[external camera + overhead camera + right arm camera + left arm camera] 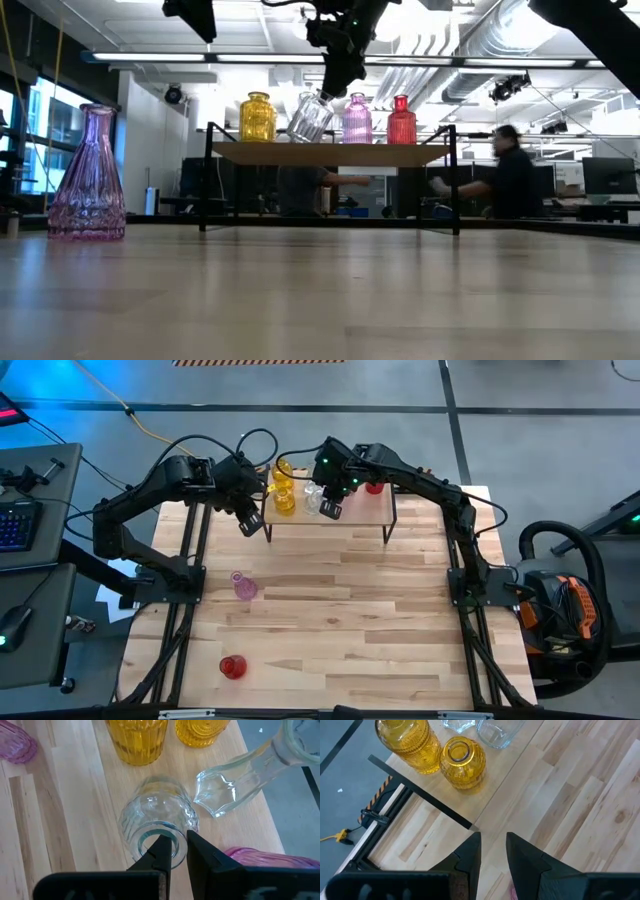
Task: Sort vases onto shelf
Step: Put the transparent vase on the shelf aligned with the other transparent vase
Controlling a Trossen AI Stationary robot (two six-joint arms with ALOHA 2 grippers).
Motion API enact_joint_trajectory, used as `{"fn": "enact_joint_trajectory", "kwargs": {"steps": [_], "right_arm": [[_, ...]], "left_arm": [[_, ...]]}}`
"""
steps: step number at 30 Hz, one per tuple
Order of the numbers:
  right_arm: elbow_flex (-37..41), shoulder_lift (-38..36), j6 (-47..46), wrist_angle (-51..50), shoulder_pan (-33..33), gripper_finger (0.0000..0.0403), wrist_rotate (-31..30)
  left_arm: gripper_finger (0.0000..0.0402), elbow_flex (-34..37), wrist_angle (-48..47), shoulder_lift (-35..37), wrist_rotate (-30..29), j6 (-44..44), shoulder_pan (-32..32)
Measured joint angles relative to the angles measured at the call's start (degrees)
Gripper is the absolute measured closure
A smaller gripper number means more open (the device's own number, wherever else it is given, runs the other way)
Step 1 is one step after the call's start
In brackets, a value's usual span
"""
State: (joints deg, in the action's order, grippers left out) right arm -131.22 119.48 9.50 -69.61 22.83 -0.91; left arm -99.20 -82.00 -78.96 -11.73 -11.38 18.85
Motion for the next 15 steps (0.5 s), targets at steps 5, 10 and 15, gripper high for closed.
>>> {"fn": "enact_joint_trajectory", "kwargs": {"steps": [5, 10, 15], "right_arm": [[0.0, 0.0, -0.4, -0.1, 0.0, 0.0381, 0.0], [0.0, -0.1, -0.3, -0.6, 0.0, 0.0381, 0.0], [0.0, -0.1, -0.2, -0.9, 0.0, 0.0381, 0.0]], "left_arm": [[0.0319, 0.0, 0.0, 0.0, 0.0, 0.0, 0.0], [0.0319, 0.0, 0.0, 0.0, 0.0, 0.0, 0.0], [0.0319, 0.0, 0.0, 0.0, 0.0, 0.0, 0.0]]}}
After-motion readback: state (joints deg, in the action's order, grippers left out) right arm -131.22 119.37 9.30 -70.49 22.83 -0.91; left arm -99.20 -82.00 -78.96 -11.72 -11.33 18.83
